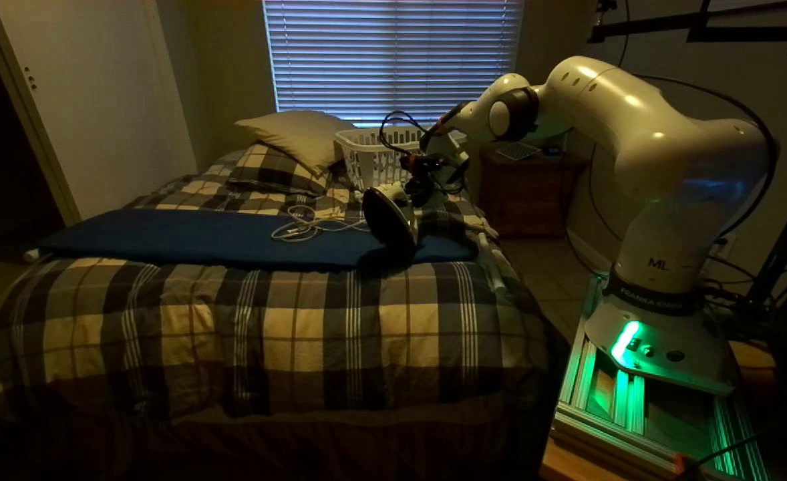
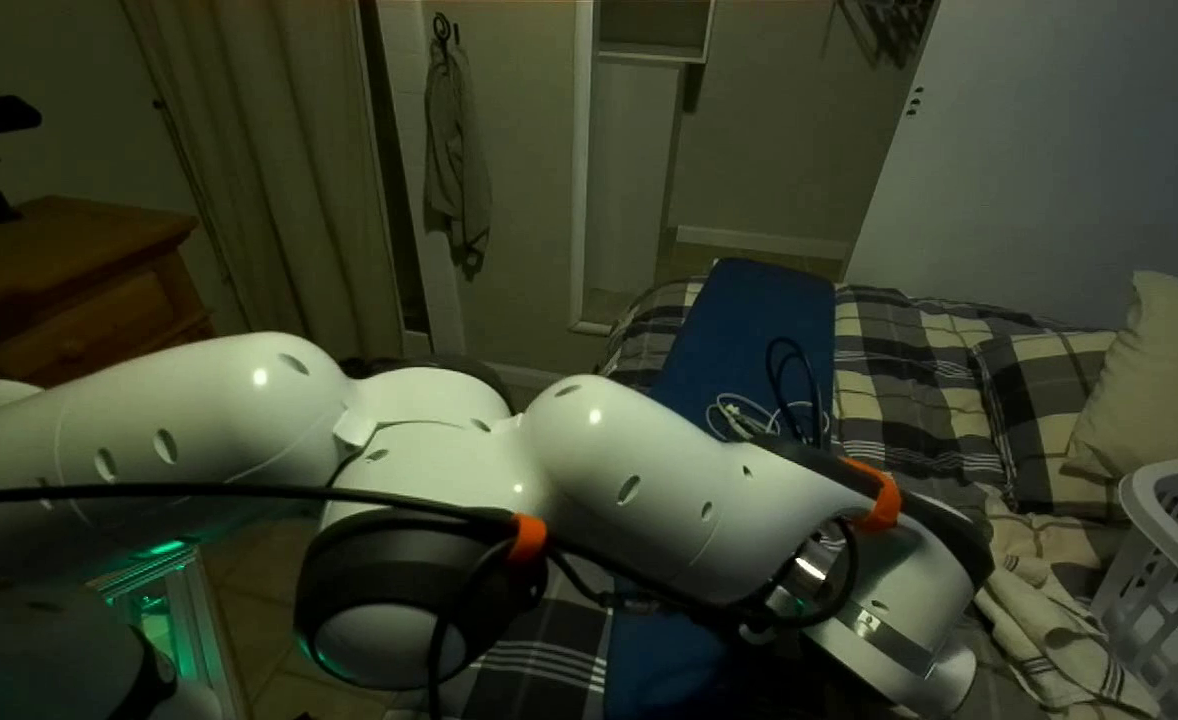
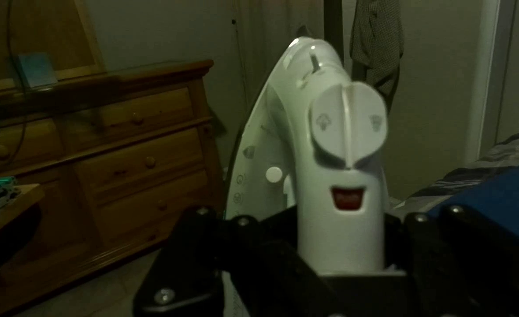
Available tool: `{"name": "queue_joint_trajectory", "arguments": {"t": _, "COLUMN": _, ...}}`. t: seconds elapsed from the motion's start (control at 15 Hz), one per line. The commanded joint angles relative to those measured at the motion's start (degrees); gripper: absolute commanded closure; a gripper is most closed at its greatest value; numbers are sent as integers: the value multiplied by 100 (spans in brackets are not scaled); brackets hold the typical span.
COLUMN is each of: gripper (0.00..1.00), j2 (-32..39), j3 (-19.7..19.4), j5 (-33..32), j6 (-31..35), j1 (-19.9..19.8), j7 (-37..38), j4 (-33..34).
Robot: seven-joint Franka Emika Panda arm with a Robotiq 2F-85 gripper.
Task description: Put the iron in an upright position
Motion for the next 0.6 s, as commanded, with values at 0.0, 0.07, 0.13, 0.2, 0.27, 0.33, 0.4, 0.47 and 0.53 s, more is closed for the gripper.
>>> {"name": "queue_joint_trajectory", "arguments": {"t": 0.0, "gripper": 100, "j2": 318, "j3": 293, "j5": 303, "j6": -583, "j1": -317, "j7": 489, "j4": 513}}
{"name": "queue_joint_trajectory", "arguments": {"t": 0.07, "gripper": 100, "j2": 391, "j3": 323, "j5": 298, "j6": -610, "j1": -361, "j7": 532, "j4": 598}}
{"name": "queue_joint_trajectory", "arguments": {"t": 0.13, "gripper": 100, "j2": 462, "j3": 357, "j5": 301, "j6": -638, "j1": -404, "j7": 569, "j4": 675}}
{"name": "queue_joint_trajectory", "arguments": {"t": 0.2, "gripper": 100, "j2": 513, "j3": 380, "j5": 289, "j6": -647, "j1": -436, "j7": 607, "j4": 730}}
{"name": "queue_joint_trajectory", "arguments": {"t": 0.27, "gripper": 100, "j2": 589, "j3": 393, "j5": 252, "j6": -624, "j1": -454, "j7": 569, "j4": 832}}
{"name": "queue_joint_trajectory", "arguments": {"t": 0.33, "gripper": 100, "j2": 651, "j3": 414, "j5": 234, "j6": -624, "j1": -483, "j7": 568, "j4": 901}}
{"name": "queue_joint_trajectory", "arguments": {"t": 0.4, "gripper": 100, "j2": 708, "j3": 385, "j5": 124, "j6": -621, "j1": -471, "j7": 484, "j4": 1004}}
{"name": "queue_joint_trajectory", "arguments": {"t": 0.47, "gripper": 100, "j2": 750, "j3": 342, "j5": 32, "j6": -607, "j1": -449, "j7": 410, "j4": 1084}}
{"name": "queue_joint_trajectory", "arguments": {"t": 0.53, "gripper": 100, "j2": 794, "j3": 295, "j5": -40, "j6": -585, "j1": -422, "j7": 341, "j4": 1169}}
